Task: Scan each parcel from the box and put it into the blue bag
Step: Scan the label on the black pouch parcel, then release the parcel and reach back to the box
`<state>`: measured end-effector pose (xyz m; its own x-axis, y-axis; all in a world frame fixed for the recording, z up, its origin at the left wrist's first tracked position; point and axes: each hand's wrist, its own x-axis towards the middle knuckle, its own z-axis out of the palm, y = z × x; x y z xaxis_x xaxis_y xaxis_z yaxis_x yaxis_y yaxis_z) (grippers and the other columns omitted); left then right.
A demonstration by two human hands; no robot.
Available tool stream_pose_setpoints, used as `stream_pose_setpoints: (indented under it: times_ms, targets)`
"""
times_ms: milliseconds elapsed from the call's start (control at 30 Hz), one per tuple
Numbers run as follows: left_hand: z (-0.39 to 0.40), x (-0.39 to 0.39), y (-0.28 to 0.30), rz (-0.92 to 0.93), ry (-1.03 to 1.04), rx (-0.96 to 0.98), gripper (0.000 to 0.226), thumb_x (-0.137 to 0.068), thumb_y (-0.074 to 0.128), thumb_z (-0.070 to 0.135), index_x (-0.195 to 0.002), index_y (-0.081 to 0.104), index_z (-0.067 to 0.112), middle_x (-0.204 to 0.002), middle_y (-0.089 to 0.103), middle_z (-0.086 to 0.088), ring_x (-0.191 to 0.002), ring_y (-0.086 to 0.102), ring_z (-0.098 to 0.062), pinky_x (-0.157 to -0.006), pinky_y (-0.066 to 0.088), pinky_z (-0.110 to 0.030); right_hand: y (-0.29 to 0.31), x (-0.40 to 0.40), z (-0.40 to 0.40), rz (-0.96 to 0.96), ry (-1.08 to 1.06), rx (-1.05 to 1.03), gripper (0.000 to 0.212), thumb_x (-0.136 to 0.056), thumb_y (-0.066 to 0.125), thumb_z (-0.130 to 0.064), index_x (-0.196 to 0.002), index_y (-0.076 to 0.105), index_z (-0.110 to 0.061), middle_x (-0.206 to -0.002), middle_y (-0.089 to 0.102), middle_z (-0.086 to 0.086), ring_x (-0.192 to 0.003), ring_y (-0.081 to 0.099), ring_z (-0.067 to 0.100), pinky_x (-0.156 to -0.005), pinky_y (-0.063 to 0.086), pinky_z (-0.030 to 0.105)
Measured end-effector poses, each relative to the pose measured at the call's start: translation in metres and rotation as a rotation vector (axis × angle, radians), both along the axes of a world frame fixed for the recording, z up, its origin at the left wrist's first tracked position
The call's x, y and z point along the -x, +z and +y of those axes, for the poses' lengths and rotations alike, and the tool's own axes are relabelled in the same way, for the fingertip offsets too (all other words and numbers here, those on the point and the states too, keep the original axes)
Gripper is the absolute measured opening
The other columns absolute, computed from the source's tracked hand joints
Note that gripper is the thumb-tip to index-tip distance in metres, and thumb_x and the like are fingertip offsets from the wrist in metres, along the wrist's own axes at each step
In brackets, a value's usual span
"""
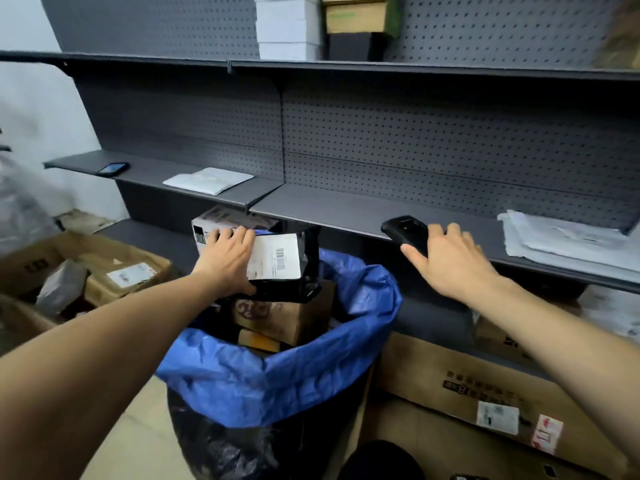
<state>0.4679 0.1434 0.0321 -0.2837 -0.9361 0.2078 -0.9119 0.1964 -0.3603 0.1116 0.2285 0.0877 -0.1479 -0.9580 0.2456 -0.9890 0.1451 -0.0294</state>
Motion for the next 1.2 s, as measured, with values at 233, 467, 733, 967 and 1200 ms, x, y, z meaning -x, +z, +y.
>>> stream_pose_setpoints:
  times_ms: [233, 467, 733, 967, 1200]
  targets:
    - [-0.001, -0.016, -0.041, -0.068, -0.05, -0.125, 0.108, -0.05, 0.079, 0.067, -0.132, 0.035, 0.012, -0.119, 0.044, -0.002, -0.11, 0.045, -0.025, -0.104, 0.035, -0.04, -0.017, -0.022, -0.012, -0.016, 0.023, -0.054, 0.068, -0.097, 0.038, -0.062, -0.13, 0.047, -0.004, -0.123, 0.051, 0.023, -0.117, 0.05, 0.043, -0.095, 0.046, 0.051]
    - [-0.01, -0.026, -0.049, 0.023, -0.034, -0.355, 0.132, -0.054, 0.083, 0.064, -0.151, 0.015, 0.006, -0.142, 0.035, -0.005, -0.126, 0.037, -0.028, -0.111, 0.032, -0.037, -0.029, -0.037, -0.02, -0.025, 0.045, -0.077, 0.068, -0.097, 0.038, -0.063, -0.129, 0.047, -0.003, -0.123, 0.051, 0.023, -0.117, 0.05, 0.043, -0.095, 0.047, 0.052]
    - [-0.015, -0.035, -0.055, -0.071, -0.032, -0.471, 0.136, -0.054, 0.088, 0.058, -0.155, 0.006, 0.017, -0.152, 0.027, -0.008, -0.135, 0.033, -0.031, -0.115, 0.028, -0.039, -0.039, -0.048, -0.026, -0.035, 0.052, -0.096, 0.066, -0.097, 0.04, -0.062, -0.126, 0.048, -0.004, -0.125, 0.051, 0.023, -0.119, 0.049, 0.043, -0.096, 0.046, 0.051]
    - [-0.021, -0.035, -0.044, 0.021, -0.04, -0.478, 0.121, -0.059, 0.075, 0.075, -0.155, 0.011, 0.037, -0.155, 0.026, -0.002, -0.139, 0.03, -0.03, -0.113, 0.033, -0.048, -0.039, -0.047, -0.024, -0.062, 0.042, -0.11, 0.067, -0.097, 0.039, -0.063, -0.129, 0.047, -0.004, -0.127, 0.05, 0.023, -0.12, 0.048, 0.043, -0.098, 0.045, 0.052]
    - [-0.016, -0.007, -0.039, 0.106, -0.028, -0.471, 0.071, -0.095, 0.033, 0.068, -0.156, 0.018, 0.033, -0.161, 0.024, -0.001, -0.146, 0.023, -0.029, -0.115, 0.024, -0.047, -0.042, -0.038, -0.015, -0.074, 0.03, -0.13, 0.065, -0.097, 0.039, -0.063, -0.127, 0.047, -0.006, -0.127, 0.049, 0.021, -0.119, 0.048, 0.042, -0.096, 0.045, 0.051]
